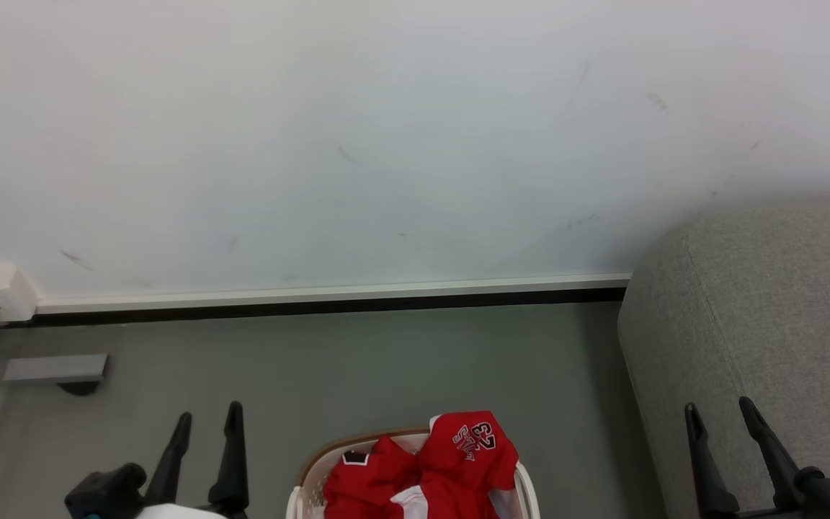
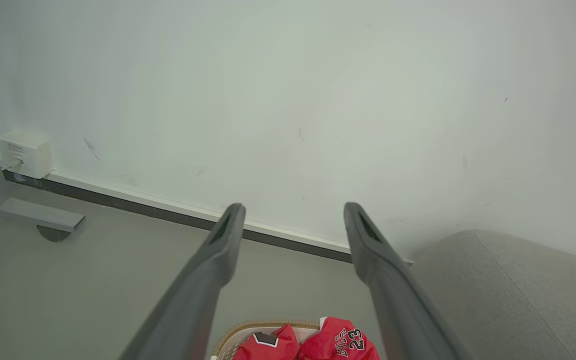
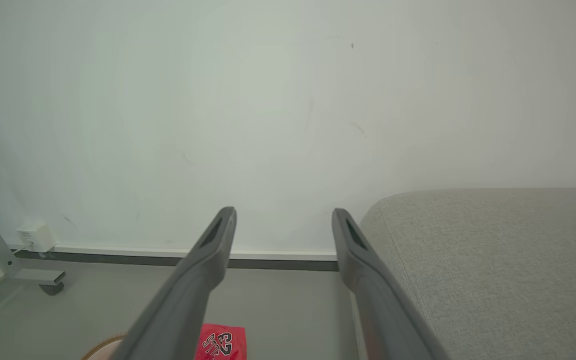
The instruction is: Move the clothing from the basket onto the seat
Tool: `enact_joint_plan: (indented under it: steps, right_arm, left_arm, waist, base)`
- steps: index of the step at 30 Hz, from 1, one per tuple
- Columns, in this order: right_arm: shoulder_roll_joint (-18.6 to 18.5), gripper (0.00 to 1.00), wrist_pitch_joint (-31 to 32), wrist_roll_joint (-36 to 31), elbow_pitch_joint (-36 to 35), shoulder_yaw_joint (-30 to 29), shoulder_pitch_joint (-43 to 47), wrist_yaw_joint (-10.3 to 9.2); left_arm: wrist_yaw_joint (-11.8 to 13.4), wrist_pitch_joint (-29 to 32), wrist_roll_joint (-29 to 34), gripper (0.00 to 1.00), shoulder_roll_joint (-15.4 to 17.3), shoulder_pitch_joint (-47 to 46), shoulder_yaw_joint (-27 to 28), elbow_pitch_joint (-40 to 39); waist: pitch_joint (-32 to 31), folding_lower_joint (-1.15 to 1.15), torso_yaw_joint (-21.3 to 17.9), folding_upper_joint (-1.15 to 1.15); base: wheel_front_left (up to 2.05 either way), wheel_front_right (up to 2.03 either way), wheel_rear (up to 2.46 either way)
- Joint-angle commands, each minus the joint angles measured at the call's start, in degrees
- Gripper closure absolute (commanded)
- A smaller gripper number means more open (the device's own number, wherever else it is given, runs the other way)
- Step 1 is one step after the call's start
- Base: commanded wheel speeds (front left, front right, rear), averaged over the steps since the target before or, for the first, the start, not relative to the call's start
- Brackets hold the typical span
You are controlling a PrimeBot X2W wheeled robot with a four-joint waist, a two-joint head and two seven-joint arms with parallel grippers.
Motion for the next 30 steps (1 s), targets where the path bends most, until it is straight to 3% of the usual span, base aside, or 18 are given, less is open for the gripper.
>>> enact_joint_plan:
  steps: [1,30]
  right_arm:
    - [-0.07,0.00,-0.31,-1.98,-0.19,-0.57,0.31,-0.08]
    - [2.56,0.00,-1.23,-12.29,1.59,-5.43,1.97,-0.11]
  left_arm:
    - [-0.20,-0.44,1.89,0.00,0.49,0.04,0.12,-0.18]
    - [-1.26,-3.73,17.06,0.00,1.02,1.98,0.83,1.30]
  waist:
    - [-0.02,0.00,0.00,0.00]
    - [-0.95,0.00,0.10,0.00]
  base:
    - [0.00,0.00,0.00]
    - [0.00,0.00,0.00]
